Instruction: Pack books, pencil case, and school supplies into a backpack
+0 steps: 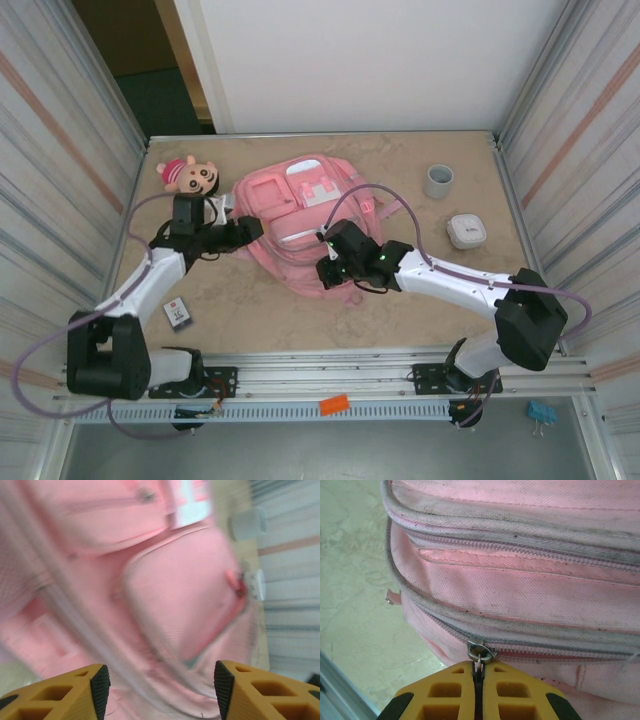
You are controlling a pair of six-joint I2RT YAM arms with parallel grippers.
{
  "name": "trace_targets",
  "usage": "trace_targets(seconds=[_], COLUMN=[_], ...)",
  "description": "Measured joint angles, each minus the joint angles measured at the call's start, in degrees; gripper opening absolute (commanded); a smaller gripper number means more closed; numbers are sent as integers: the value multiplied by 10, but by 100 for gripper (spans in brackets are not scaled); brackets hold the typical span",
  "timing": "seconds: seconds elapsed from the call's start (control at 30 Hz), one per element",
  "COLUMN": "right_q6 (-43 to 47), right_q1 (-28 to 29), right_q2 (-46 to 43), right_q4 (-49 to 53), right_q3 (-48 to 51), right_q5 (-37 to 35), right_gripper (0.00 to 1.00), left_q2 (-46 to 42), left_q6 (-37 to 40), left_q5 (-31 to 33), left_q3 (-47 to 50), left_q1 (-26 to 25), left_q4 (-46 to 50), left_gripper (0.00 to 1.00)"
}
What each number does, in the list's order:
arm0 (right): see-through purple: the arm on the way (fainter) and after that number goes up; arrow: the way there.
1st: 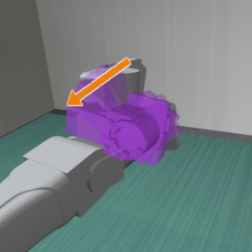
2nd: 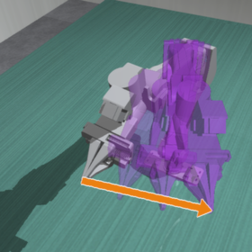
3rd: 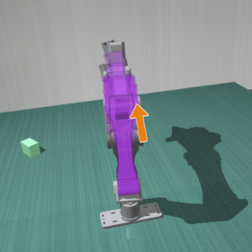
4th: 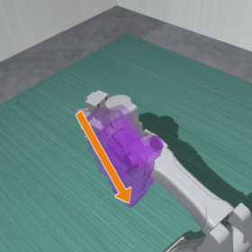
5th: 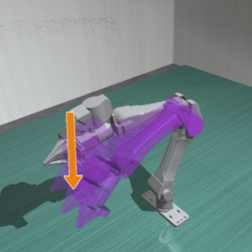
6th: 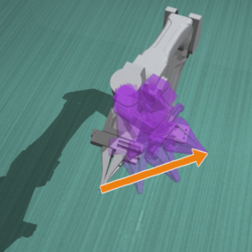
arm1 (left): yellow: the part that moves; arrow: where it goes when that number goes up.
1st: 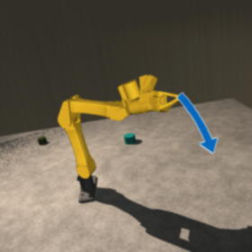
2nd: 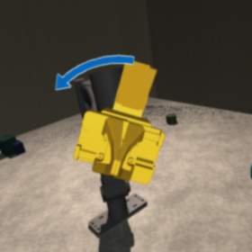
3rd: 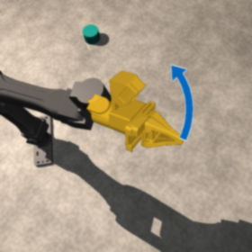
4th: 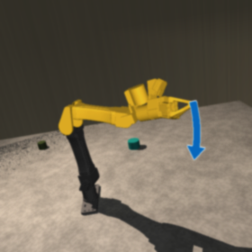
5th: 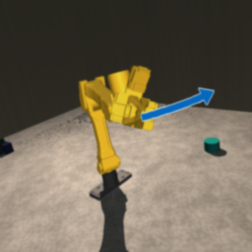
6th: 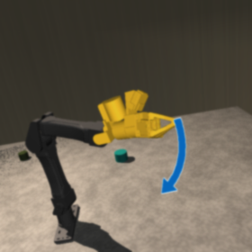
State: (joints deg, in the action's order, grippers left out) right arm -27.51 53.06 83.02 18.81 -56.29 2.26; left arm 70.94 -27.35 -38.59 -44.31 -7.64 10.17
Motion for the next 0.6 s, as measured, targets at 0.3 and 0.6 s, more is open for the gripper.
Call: trace_targets(seconds=[0.3,0.6], right_q6=[2,1], right_q1=[-11,-18], right_q2=[0,0], right_q4=[-4,-17], right_q3=[1,1], right_q5=[45,83], right_gripper=[0,0], left_q2=[-121,-44], left_q6=[427,671], left_q5=[-33,26], left_q3=[28,17], left_q1=[-139,-189], left_q4=[-2,61], left_gripper=[65,67])
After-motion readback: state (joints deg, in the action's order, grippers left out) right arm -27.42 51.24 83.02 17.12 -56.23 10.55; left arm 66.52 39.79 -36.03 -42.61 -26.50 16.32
